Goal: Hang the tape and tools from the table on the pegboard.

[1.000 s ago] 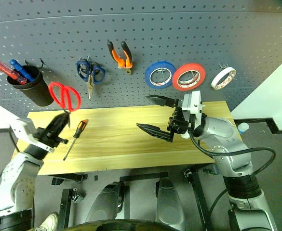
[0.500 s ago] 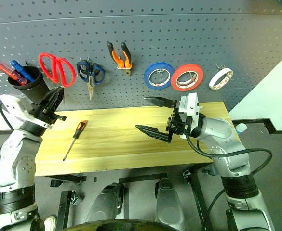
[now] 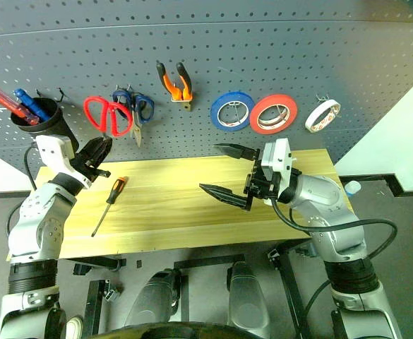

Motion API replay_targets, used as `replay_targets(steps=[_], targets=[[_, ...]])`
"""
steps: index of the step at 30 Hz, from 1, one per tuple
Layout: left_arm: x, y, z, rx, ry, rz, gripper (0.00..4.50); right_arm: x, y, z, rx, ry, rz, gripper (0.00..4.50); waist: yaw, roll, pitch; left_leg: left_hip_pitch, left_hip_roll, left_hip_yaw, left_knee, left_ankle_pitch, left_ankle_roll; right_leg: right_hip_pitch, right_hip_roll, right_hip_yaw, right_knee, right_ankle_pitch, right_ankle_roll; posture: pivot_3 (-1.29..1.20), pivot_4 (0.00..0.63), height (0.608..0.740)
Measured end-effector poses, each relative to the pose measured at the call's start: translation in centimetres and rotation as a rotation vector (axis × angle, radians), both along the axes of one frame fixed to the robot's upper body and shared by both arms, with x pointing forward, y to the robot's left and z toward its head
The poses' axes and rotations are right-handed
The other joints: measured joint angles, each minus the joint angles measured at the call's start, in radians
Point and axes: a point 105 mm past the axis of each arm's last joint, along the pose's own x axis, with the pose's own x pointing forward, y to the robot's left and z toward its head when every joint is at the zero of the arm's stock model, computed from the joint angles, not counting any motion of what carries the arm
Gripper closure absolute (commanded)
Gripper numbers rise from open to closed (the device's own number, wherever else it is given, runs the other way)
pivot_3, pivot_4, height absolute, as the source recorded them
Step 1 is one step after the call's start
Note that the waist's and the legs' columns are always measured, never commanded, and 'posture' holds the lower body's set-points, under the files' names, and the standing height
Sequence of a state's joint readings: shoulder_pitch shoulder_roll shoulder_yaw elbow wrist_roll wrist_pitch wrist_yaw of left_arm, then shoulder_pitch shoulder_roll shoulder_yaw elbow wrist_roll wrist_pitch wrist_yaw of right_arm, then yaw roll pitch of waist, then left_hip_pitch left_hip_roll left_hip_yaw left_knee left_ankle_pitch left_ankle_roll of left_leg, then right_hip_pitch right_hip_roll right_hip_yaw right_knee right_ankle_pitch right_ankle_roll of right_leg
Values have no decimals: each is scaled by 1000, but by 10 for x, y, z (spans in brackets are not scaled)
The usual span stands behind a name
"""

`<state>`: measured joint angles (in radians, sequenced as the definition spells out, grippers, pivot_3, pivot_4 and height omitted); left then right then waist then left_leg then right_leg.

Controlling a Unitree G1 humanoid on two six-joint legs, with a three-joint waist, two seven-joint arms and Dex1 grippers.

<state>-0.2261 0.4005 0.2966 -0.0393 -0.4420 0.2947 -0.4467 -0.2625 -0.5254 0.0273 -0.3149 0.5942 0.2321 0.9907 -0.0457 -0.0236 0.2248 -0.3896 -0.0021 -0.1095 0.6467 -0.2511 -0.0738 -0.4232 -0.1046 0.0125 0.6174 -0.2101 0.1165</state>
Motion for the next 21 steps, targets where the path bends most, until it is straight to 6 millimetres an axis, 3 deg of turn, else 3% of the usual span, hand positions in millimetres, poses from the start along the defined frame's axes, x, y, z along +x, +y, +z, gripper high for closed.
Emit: replay_targets(steps=[2,8,13,17,21], targets=[[-2,7,-11,46,86,23,1417,0,0,-1,-2,1,-1,0,-3,0,0,0,0,0,0,0,0,0,0,0,0,0,0,-94,138,730],[-25,37,-72,208,484,99,1417,0,-1,-4,-30,-3,-8,0,-9,0,0,1,0,0,0,0,0,0,0,0,1,0,0,-72,149,730],[-32,60,-114,110,770,184,157,0,0,-8,-51,-8,0,0,1,0,-1,1,0,-1,0,0,0,0,0,0,3,0,0,-56,155,730],[-27,60,-125,130,849,166,50,-1,-1,-16,-89,5,-6,0,4,0,-1,1,0,0,0,0,0,0,0,0,2,0,0,-64,159,730],[-14,61,-136,190,916,154,50,-5,-11,-45,-185,75,-18,0,3,0,-1,1,0,0,0,0,0,0,0,0,2,0,0,-80,161,730]])
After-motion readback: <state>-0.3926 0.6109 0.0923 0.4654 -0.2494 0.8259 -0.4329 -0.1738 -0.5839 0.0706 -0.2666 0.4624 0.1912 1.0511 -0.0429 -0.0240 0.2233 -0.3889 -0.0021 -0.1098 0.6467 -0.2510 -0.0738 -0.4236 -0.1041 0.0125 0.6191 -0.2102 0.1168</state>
